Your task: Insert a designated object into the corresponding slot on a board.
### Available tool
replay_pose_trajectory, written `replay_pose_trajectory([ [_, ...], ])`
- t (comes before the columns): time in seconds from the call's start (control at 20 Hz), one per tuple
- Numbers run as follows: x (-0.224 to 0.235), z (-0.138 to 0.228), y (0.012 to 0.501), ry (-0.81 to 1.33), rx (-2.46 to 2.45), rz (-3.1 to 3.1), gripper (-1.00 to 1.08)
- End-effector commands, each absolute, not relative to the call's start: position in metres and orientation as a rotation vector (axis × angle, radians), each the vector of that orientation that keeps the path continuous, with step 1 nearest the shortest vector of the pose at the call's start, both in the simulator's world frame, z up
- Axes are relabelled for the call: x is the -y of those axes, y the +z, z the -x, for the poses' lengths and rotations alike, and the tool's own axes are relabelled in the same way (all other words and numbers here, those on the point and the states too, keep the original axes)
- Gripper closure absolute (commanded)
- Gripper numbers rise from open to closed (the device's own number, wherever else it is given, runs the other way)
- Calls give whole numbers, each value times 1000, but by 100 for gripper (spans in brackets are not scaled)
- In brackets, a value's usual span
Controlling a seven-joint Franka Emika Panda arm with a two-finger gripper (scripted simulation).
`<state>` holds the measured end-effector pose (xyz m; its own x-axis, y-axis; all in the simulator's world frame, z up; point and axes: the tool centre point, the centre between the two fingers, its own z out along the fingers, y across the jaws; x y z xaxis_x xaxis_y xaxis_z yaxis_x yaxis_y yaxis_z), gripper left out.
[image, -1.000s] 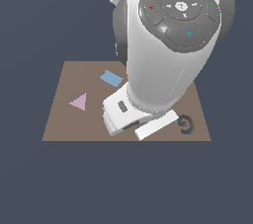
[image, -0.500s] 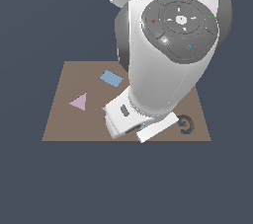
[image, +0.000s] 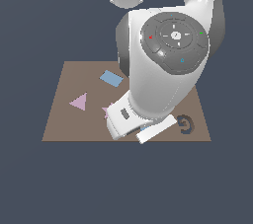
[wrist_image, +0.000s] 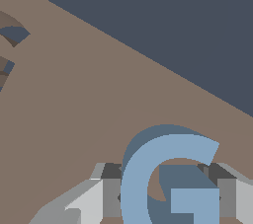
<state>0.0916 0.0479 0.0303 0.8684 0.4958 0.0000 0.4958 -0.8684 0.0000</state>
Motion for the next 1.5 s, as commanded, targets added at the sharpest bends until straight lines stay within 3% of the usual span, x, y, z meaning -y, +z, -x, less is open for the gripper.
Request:
replay_pose_trajectory([
  [0.0,-48,-92,30,0,-806,-3036,108],
  [0.8,-53,-90,33,-1,-779,-3044,108],
  [1.45,-101,-85,36,-1,-524,-3097,108],
])
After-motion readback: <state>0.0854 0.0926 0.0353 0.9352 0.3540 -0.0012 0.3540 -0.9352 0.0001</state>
